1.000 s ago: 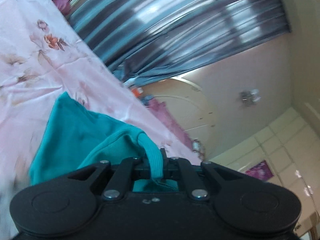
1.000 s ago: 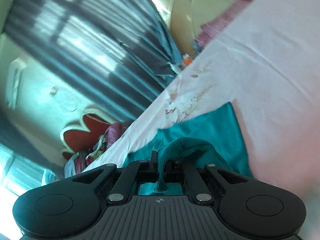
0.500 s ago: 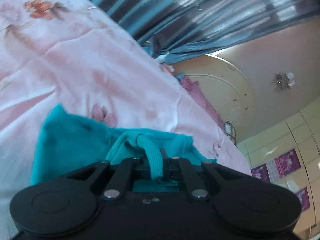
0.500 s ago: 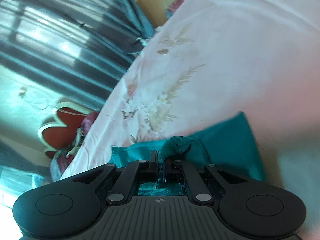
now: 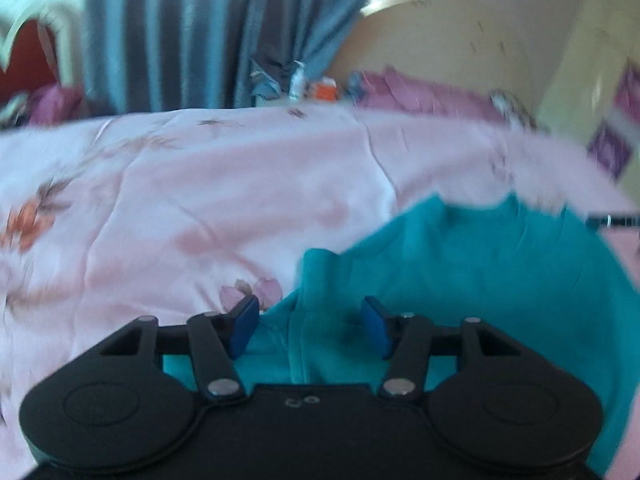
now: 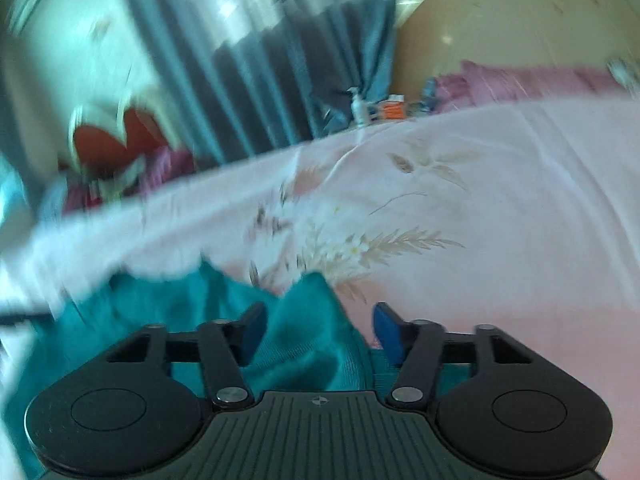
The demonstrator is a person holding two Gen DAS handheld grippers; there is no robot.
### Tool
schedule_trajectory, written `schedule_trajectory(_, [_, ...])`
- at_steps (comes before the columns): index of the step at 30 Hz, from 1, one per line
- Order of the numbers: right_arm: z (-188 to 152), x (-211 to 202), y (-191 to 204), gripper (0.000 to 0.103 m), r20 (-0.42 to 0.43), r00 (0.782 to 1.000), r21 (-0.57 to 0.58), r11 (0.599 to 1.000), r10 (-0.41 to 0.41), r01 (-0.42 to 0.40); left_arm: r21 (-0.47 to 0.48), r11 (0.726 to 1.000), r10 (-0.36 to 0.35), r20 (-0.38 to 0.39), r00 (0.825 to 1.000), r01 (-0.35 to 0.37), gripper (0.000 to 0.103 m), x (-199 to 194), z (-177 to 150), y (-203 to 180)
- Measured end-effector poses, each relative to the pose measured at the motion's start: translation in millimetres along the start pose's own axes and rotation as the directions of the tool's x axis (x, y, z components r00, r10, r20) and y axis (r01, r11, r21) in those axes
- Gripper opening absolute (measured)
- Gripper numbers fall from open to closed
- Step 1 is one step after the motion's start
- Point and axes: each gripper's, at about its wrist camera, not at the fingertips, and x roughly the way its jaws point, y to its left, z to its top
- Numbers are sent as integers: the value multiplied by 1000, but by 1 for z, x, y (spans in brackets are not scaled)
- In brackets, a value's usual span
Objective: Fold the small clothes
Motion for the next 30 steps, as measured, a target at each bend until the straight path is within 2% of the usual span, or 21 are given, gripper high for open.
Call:
schedule_trajectory(2, [-4, 14, 9, 37, -51, 997, -95, 994, -59, 54, 46, 999, 27, -23, 999, -25, 45, 8, -2, -8])
schedule_trajectory(3, [-6, 17, 13, 37, -57, 996, -129, 990, -69, 62, 51, 998, 35, -31, 999, -34, 45, 11, -2, -8])
schedule_trajectory(6, [-8, 21, 11, 36, -62, 997, -144, 989, -51, 42, 40, 999, -4, -14, 1000, 5, 38, 11, -5, -11])
schedule_trajectory(7, [-9, 21, 11, 30, -57, 997, -155, 987, -45, 35, 45, 999, -4, -6, 1000, 4, 32, 11, -8, -13])
schedule_trajectory(8, [-9, 20, 10, 13, -54, 998, -159, 987, -42, 33, 53, 999, -4, 2, 1000, 4, 16, 10, -9, -14])
schedule_trajectory(9, [-9, 18, 10, 12, -38, 999, -159, 987, -38, 32, 50, 999, -11, 14, 1000, 11, 12, 10, -6, -15])
schedule_trajectory(10, [-11, 11, 11, 11, -8, 999, -160, 986, -42, 40, 34, 999, -15, 44, 999, 13, 10, 7, -6, -15])
schedule_trajectory(11, [-13, 3, 13, 10, 37, 998, -162, 985, -48, 54, 20, 1000, -7, 110, 994, 5, 10, -1, -9, -16])
schedule_trajectory(12, [-14, -5, 15, 10, 82, 996, -157, 986, -44, 57, 2, 1000, -15, 192, 981, 15, 10, -13, -13, -17])
schedule_trajectory(15, [-19, -32, 26, 10, 223, 974, -169, 983, -37, 76, -65, 998, 0, 342, 940, 23, 10, -40, -26, -14])
schedule_trajectory(16, [-20, -32, 24, 10, 253, 967, -155, 986, -26, 67, -87, 996, 51, 339, 940, -23, 10, -40, -27, -13])
schedule_trajectory(17, [-19, -20, 17, 10, 220, 974, -119, 990, -52, 80, -112, 992, 90, 288, 953, -60, 10, -29, -24, -9])
schedule_trajectory(18, [-16, -5, 9, 4, 175, 979, -77, 990, -101, 116, -154, 986, 102, 248, 963, -65, 10, -19, -23, -3])
schedule_trajectory(19, [-16, 0, 3, 5, 171, 980, -34, 993, -102, 109, -196, 978, 111, 232, 966, -65, 9, -13, -22, 2])
schedule_trajectory(20, [-15, 2, 1, 5, 177, 979, -8, 995, -96, 99, -200, 977, 119, 213, 970, -76, 9, -10, -20, 2])
schedule_trajectory(21, [-14, 4, 2, 5, 175, 979, -9, 994, -102, 105, -167, 983, 115, 199, 973, -82, 9, -6, -17, 0])
schedule_trajectory(27, [-11, 24, 5, 5, 108, 985, -56, 988, -137, 143, -134, 985, 126, 139, 982, -107, 10, 15, -12, 0])
schedule_trajectory(30, [-14, 28, 6, 5, 69, 984, -76, 982, -166, 171, -86, 984, 165, 126, 978, -155, 17, 21, -13, -10])
